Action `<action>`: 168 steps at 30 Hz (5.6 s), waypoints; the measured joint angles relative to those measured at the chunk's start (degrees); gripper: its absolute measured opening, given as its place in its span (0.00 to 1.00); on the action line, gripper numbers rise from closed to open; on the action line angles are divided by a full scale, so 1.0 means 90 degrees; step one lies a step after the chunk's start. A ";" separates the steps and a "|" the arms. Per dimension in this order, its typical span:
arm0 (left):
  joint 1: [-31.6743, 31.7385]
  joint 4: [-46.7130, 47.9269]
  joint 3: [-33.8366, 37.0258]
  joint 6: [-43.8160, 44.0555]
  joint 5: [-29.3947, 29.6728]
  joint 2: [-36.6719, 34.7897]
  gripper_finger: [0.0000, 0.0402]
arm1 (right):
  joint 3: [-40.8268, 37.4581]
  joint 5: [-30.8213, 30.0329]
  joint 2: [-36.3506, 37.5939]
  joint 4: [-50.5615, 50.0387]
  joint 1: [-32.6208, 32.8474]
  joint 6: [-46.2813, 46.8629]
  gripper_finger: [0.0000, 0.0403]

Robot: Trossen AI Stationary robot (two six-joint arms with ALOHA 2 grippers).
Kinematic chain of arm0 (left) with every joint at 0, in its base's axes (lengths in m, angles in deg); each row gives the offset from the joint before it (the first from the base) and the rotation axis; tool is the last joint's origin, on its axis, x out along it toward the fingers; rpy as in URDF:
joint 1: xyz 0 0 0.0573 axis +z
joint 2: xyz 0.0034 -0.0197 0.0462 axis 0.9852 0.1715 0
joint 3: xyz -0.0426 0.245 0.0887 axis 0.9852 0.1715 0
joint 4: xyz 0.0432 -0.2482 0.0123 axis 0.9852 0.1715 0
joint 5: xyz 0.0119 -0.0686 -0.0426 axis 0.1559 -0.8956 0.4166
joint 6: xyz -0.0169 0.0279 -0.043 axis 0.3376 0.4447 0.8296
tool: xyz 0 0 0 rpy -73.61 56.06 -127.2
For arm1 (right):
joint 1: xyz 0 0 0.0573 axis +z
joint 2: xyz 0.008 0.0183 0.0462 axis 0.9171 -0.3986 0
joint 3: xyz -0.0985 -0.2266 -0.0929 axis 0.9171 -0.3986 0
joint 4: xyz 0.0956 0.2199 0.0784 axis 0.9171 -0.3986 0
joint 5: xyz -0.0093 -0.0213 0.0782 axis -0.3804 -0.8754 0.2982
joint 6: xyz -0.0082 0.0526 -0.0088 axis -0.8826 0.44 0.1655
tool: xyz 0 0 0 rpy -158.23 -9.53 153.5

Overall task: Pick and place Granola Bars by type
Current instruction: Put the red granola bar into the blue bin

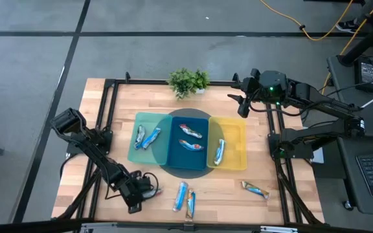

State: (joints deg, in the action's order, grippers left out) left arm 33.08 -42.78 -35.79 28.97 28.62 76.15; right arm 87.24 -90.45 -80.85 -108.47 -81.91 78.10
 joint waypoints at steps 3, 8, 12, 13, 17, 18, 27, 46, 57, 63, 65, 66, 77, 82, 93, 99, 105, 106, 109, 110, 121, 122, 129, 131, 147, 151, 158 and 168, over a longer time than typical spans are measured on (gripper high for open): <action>0.0002 0.0017 0.0005 -0.0003 0.0028 -0.0035 0.25 | 0.0000 0.0000 0.0000 0.0000 0.0000 0.0005 0.44; 0.0046 0.0221 0.0027 -0.0143 -0.0113 -0.0244 0.12 | 0.0000 0.0000 0.0000 0.0001 -0.0002 0.0010 0.44; 0.0252 0.0589 0.0029 -0.0361 -0.0251 -0.0616 0.05 | 0.0000 0.0000 0.0000 0.0004 0.0000 0.0000 0.44; 0.0307 0.0701 0.0029 -0.0416 -0.0262 -0.0731 0.04 | 0.0000 0.0000 0.0000 0.0007 0.0000 0.0000 0.44; 0.0515 0.0977 0.0011 -0.0751 -0.0224 -0.1321 0.04 | 0.0000 0.0000 0.0000 0.0007 0.0000 -0.0002 0.44; 0.0573 0.1104 -0.0015 -0.0814 -0.0107 -0.1473 0.04 | 0.0000 0.0000 0.0000 0.0005 0.0000 -0.0002 0.44; 0.1081 0.2718 -0.0831 -0.1735 0.1178 -0.2571 0.03 | 0.0000 0.0000 0.0000 0.0002 -0.0002 -0.0007 0.44; 0.2733 0.3554 -0.1536 -0.3686 0.1700 -0.3007 0.03 | 0.0000 -0.0002 0.0000 0.0005 0.0000 -0.0207 0.44; 0.4014 0.3602 -0.2319 -0.5198 0.0421 -0.2916 0.03 | 0.0000 -0.0002 0.0000 0.0002 -0.0002 -0.0204 0.44; 0.4860 0.3734 -0.3107 -0.6418 -0.0294 -0.2313 0.03 | 0.0000 -0.0005 0.0000 0.0005 -0.0002 -0.0202 0.44; 0.5166 0.3802 -0.3444 -0.6810 -0.0402 -0.2044 0.03 | 0.0002 -0.0005 0.0000 0.0002 -0.0001 -0.0195 0.44; 0.5309 0.3889 -0.3628 -0.6997 -0.0470 -0.1899 0.03 | 0.0001 -0.0005 0.0000 0.0002 -0.0001 -0.0182 0.44; 0.6114 0.4213 -0.4675 -0.8052 -0.0789 -0.1141 0.03 | 0.0002 -0.0053 0.0000 0.0002 -0.0005 -0.0177 0.44; 0.6268 0.4297 -0.4680 -0.8064 -0.0801 -0.1141 0.04 | 0.0002 -0.0054 0.0000 0.0005 -0.0005 -0.0177 0.44; 0.6730 0.4531 -0.4682 -0.9006 -0.1072 -0.0380 0.04 | 0.0002 -0.0061 0.0000 -0.0019 -0.0005 -0.0176 0.44; 0.6798 0.4433 -0.4677 -0.9607 -0.1185 0.0286 0.04 | 0.0002 -0.0063 0.0000 -0.0264 -0.0007 -0.0175 0.44; 0.6829 0.4334 -0.4673 -1.0072 -0.1183 0.0880 0.04 | 0.0002 -0.0062 0.0000 -0.0291 -0.0007 -0.0176 0.44; 0.6829 0.4283 -0.4673 -1.0115 -0.1196 0.0945 0.04 | 0.0002 -0.0063 0.0000 -0.0291 -0.0007 -0.0175 0.44; 0.6813 0.4244 -0.4673 -1.0204 -0.1457 0.1139 0.04 | 0.0002 -0.0053 0.0000 -0.0289 -0.0005 -0.0180 0.44; 0.6812 0.4182 -0.4673 -1.0212 -0.1514 0.1195 0.04 | 0.0002 -0.0049 0.0000 -0.0291 -0.0005 -0.0182 0.44; 0.6671 0.3904 -0.4675 -1.0330 -0.2186 0.1579 0.04 | 0.0002 0.0000 0.0000 -0.0394 -0.0006 -0.0170 0.44; 0.6671 0.3959 -0.4668 -1.0329 -0.2226 0.1601 0.04 | 0.0002 0.0000 0.0000 -0.0435 -0.0005 -0.0167 0.44; 0.6612 0.3837 -0.4673 -1.0380 -0.2509 0.1825 0.04 | 0.0002 0.0000 0.0000 -0.0525 -0.0007 -0.0002 0.44; 0.6601 0.3853 -0.4673 -1.0399 -0.2575 0.1930 0.04 | 0.0002 0.0002 0.0000 -0.0531 -0.0007 0.0017 0.44; 0.6532 0.3771 -0.4670 -1.0334 -0.2540 0.2285 0.04 | 0.0002 0.0053 0.0000 -0.0619 -0.0005 -0.0029 0.44; 0.6530 0.3772 -0.4670 -1.0394 -0.2538 0.2285 0.05 | 0.0002 0.0056 0.0000 -0.0619 -0.0005 -0.0039 0.44; 0.6530 0.3776 -0.4670 -1.0410 -0.2569 0.2285 0.16 | 0.0002 0.0056 0.0000 -0.0618 -0.0005 -0.0046 0.44; 0.6530 0.4074 -0.4670 -1.0186 -0.2057 0.2107 0.35 | 0.0002 0.0061 0.0000 -0.0634 -0.0002 -0.0018 0.44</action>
State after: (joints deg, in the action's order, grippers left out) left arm 91.85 -6.11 -77.82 -62.70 10.11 95.12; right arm 87.27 -89.90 -80.85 -114.17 -81.93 77.95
